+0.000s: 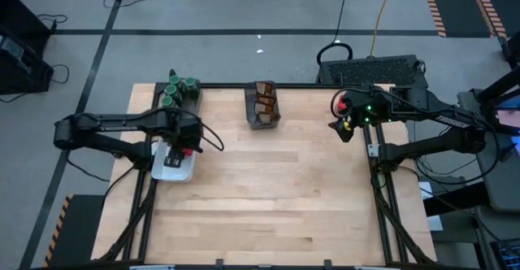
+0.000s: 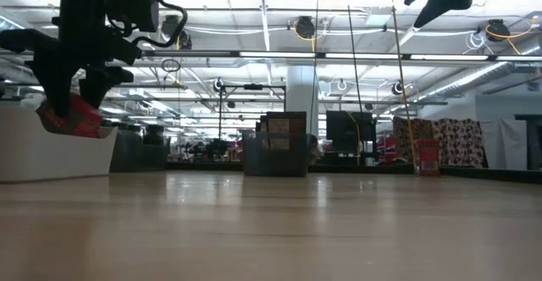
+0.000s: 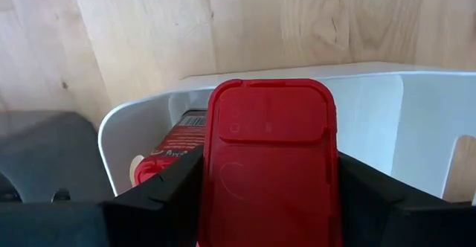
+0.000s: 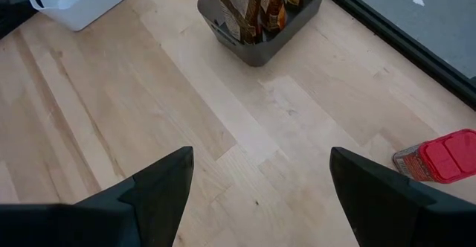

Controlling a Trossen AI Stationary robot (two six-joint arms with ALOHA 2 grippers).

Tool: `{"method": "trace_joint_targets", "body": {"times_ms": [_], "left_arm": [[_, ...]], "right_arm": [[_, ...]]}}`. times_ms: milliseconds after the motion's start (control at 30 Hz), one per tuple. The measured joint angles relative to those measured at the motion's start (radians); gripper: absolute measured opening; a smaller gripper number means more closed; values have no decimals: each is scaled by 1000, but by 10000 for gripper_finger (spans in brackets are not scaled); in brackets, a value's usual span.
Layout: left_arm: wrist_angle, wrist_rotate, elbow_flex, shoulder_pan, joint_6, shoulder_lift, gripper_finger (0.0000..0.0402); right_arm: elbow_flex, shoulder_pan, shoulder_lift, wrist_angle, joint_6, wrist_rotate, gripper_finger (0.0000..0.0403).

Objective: Sort spices by type
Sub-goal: Put the bottom red seasoning can into the white bin

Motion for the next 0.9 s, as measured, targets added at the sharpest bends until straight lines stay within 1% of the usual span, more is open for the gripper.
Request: {"method": "trace_joint_targets", "body": {"times_ms": [300, 600, 900], "left_arm": [[9, 5, 0, 1, 13, 31, 228], [8, 9, 0, 1, 12, 31, 243], [7, 11, 0, 1, 5, 31, 247]], "right_arm": [[0, 0, 0, 0, -7, 0, 299], [0, 0, 0, 0, -11, 0, 299], [0, 0, 0, 0, -11, 0, 299]]}}
